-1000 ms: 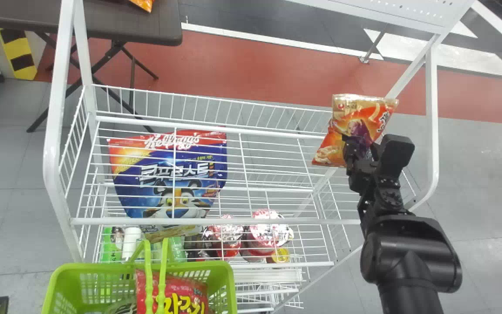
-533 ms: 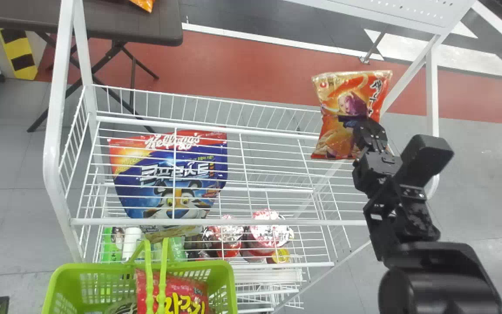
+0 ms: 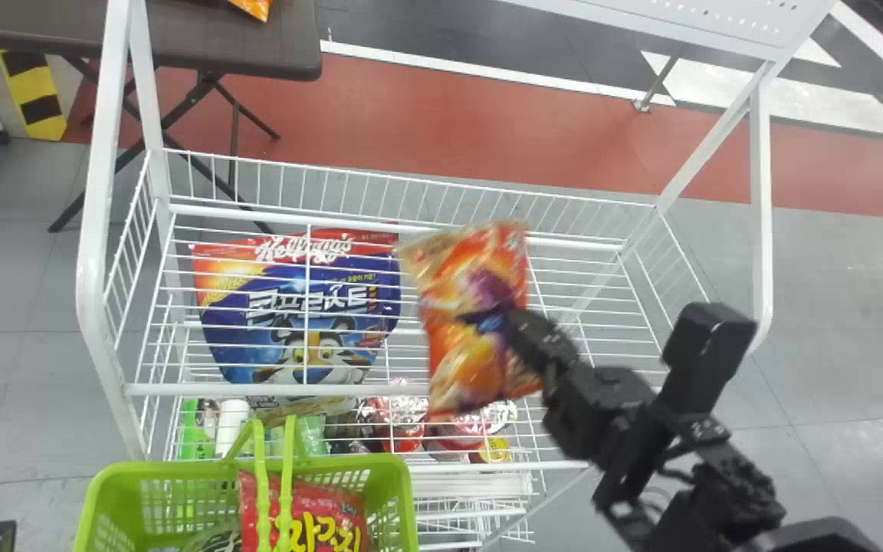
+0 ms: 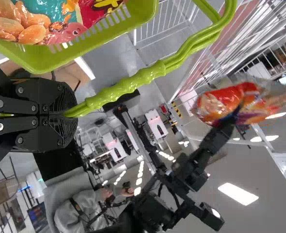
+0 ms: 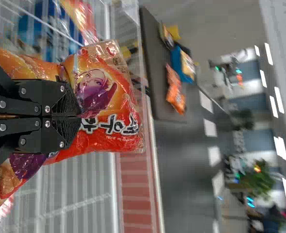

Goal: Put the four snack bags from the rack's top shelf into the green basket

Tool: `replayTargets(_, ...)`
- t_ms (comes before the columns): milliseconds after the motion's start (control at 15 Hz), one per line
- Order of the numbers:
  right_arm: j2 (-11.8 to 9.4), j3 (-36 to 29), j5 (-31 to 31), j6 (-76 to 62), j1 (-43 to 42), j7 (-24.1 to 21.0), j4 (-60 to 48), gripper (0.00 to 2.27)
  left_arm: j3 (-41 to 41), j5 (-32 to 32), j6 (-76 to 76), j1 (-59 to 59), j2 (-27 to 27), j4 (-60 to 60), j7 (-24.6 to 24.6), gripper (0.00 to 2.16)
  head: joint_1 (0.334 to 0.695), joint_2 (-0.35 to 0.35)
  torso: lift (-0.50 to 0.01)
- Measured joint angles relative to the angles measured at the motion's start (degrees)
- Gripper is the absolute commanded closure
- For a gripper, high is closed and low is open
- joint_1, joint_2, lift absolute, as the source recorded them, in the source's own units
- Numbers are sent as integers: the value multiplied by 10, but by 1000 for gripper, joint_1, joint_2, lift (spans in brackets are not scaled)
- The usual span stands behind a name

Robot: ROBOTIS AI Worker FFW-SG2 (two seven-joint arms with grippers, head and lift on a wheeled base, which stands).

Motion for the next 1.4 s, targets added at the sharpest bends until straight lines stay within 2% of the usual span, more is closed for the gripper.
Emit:
replayTargets(333,-1,9,-53,118,75,51,-19,2216,1,2,-2,0,0,1,0,2118,695,-350,0)
replayTargets(533,-2,20,-56,152,95,52,14,2216,1,4,-10,0,1,3,2,2118,695,-350,0)
replayTargets(867,-8,69,-54,114,90,52,101,2216,0,4,-17,0,0,6,4,2118,695,-350,0)
replayTargets(1067,-12,111,-26,52,84,24,126,2179,-1,4,-22,2,0,7,4,2118,695,-321,0)
replayTargets(1133,-14,117,-22,35,81,21,139,1899,-1,4,-24,3,0,7,4,2118,695,-316,0)
replayTargets(1200,-15,119,-25,29,79,26,145,1065,0,4,-26,4,0,7,4,2118,695,-313,0)
replayTargets(1267,-17,119,-33,29,79,38,148,-2,1,4,-28,4,1,7,4,2118,695,-290,0)
replayTargets(1400,-17,116,-50,32,85,58,143,-2,0,4,-30,5,1,8,4,2118,695,-268,0)
